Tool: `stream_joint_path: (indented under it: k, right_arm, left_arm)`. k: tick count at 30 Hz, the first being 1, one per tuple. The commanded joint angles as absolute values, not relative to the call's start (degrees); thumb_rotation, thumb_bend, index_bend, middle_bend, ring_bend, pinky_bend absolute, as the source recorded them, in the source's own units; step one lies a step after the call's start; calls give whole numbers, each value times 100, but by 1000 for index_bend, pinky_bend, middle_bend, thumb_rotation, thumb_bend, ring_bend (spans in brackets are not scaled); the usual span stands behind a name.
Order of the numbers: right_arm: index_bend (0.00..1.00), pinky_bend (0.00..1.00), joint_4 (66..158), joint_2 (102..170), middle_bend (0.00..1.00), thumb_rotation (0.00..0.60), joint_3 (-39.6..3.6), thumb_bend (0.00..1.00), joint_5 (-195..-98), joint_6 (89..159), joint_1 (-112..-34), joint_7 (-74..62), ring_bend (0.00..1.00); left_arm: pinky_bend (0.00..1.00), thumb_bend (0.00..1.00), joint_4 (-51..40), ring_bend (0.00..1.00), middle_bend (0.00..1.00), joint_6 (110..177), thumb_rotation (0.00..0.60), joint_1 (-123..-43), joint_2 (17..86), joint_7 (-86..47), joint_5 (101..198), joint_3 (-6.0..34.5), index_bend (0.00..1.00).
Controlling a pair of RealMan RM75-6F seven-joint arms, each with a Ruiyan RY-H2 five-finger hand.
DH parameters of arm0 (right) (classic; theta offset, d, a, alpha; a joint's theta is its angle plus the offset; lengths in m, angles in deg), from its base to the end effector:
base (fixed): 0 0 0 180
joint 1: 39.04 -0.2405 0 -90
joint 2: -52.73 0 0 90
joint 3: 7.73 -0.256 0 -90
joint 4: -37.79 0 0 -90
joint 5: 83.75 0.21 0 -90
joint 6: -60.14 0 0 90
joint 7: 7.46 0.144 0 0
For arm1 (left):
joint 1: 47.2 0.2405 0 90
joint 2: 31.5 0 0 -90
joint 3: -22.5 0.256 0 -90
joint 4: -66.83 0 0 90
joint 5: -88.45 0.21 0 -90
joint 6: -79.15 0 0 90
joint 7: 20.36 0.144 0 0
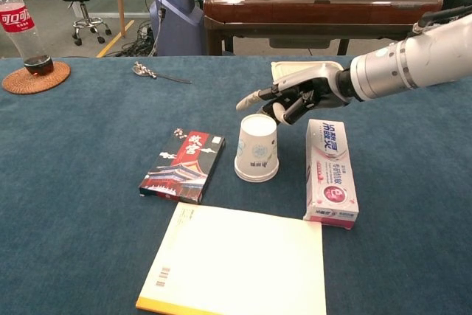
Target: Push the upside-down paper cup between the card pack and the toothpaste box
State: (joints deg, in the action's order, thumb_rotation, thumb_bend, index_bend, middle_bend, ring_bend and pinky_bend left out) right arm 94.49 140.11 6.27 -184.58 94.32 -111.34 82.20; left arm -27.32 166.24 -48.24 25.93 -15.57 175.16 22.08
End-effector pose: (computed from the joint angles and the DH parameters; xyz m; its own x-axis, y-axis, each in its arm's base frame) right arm -0.1247 -0.4189 -0.0340 0.0611 -0.8546 0.5157 -0.9749 -0.1620 -0.1529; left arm -0.3232 0.1511 0.1920 0.5454 0.0381 0.8373 0.8365 0.0379 -0.5466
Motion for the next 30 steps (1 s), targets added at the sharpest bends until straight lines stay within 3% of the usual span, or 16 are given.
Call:
stream_joint_path:
  k: [1,20,25,30]
  right_arm:
    - [0,109,9560,13944,266,600,641,1000,-18391,9402,-11172,8109,137]
    - [8,109,9946,13755,270,600,591,1000,-18107,9411,-11209,7573,147]
    - [8,109,9985,13583,263,600,322,1000,-17743,9475,-11013,6586,147]
    - [7,109,10301,13285,259,600,-160,983,-16951,9718,-10559,4663,147]
  left_arm:
    - [603,208,-2733,449,584,16622,600,-4826,2595,-1553,17520,2209,483]
    - [603,208,-2723,449,584,16610,600,-4831,2600,-1548,17521,2216,483]
    - [603,208,-2724,449,584,16606,600,-4832,2600,-1559,17521,2218,483]
    - [603,208,-2710,449,584,16575,600,-4847,2608,-1570,17507,2216,483]
